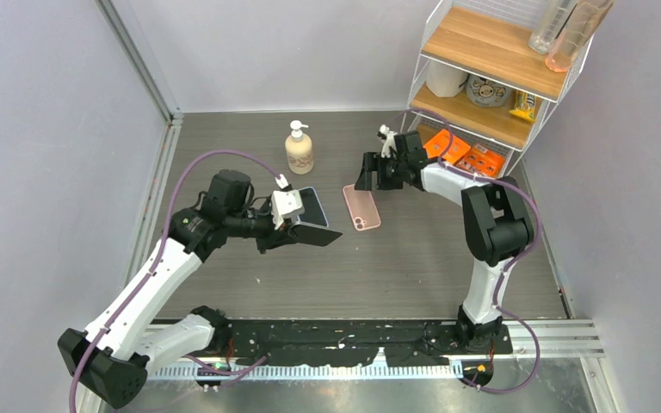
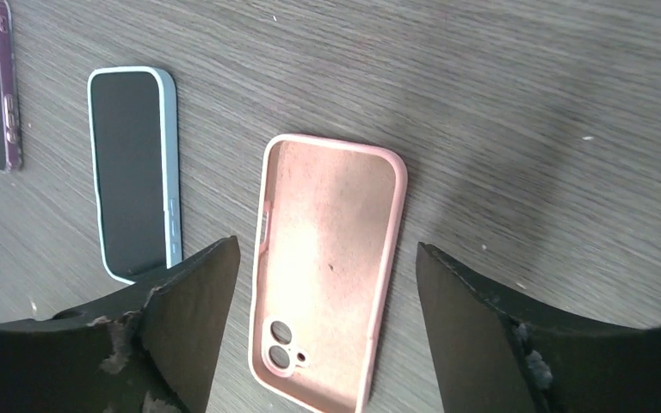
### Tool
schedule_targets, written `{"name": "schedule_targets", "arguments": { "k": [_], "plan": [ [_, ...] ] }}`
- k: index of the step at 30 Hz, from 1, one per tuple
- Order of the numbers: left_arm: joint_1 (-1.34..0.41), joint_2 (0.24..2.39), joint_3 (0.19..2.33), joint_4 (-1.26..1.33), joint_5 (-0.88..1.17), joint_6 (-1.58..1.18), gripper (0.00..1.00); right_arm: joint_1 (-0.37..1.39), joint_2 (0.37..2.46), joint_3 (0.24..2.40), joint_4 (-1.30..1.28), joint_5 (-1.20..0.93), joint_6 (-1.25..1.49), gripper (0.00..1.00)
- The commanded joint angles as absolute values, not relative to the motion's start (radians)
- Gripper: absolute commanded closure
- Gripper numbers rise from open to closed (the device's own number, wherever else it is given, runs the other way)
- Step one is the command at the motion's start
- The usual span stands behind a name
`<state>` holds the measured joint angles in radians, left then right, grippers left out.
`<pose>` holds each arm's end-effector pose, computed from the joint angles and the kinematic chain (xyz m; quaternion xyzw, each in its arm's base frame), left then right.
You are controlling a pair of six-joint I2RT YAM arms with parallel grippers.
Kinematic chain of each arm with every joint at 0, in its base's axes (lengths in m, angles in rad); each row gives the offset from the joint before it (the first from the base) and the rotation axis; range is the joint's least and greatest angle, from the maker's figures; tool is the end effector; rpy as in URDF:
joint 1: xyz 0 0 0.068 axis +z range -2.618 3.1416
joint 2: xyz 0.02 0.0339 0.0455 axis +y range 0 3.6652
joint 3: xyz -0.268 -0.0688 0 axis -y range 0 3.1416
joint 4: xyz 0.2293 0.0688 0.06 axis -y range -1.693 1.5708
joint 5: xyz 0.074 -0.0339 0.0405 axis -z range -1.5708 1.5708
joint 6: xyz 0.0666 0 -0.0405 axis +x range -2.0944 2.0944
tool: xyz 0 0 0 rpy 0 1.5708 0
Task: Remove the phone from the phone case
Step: Place the phone case at the center of the board.
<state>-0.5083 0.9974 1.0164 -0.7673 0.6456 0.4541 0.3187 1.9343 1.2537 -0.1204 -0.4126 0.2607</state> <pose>0.1517 -0.1304 0.3164 0.5148 0.7119 -0.3009 0.3711 0.3954 0.1586 0.1694 -0.1032 0.9046 0.2869 0.2980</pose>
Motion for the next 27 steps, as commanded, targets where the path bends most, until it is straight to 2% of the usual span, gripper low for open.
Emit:
{"name": "schedule_targets", "arguments": {
  "k": [1,3,11,16,18,22,27],
  "plan": [
    [-0.496,0.975,1.032,-0.697,0.667,0.465,1.00,0.327,1.769,1.239,-0.157,-0.342,0.147,0.14],
    [-0.484,0.976,1.031,-0.689,0.678,0.461,1.00,0.338,1.716,1.229,-0.187,-0.322,0.095,0.04],
    [-0.400,1.007,1.048,-0.656,0.794,0.433,1.00,0.361,1.424,1.117,-0.215,-0.330,-0.082,0.04],
    [-0.388,1.023,1.062,-0.641,0.869,0.424,1.00,0.366,1.211,1.020,-0.218,-0.547,-0.162,0.05],
    [-0.388,1.033,1.061,-0.623,0.893,0.422,1.00,0.383,1.154,1.021,-0.286,-0.611,-0.292,0.05],
    [-0.388,1.085,1.099,-0.629,0.958,0.408,1.00,0.469,1.088,1.034,-0.464,-0.634,-0.485,0.04],
    [-0.404,1.172,1.172,-0.685,1.015,0.400,1.00,0.546,1.099,1.058,-0.520,-0.681,-0.539,0.00]
  ]
}}
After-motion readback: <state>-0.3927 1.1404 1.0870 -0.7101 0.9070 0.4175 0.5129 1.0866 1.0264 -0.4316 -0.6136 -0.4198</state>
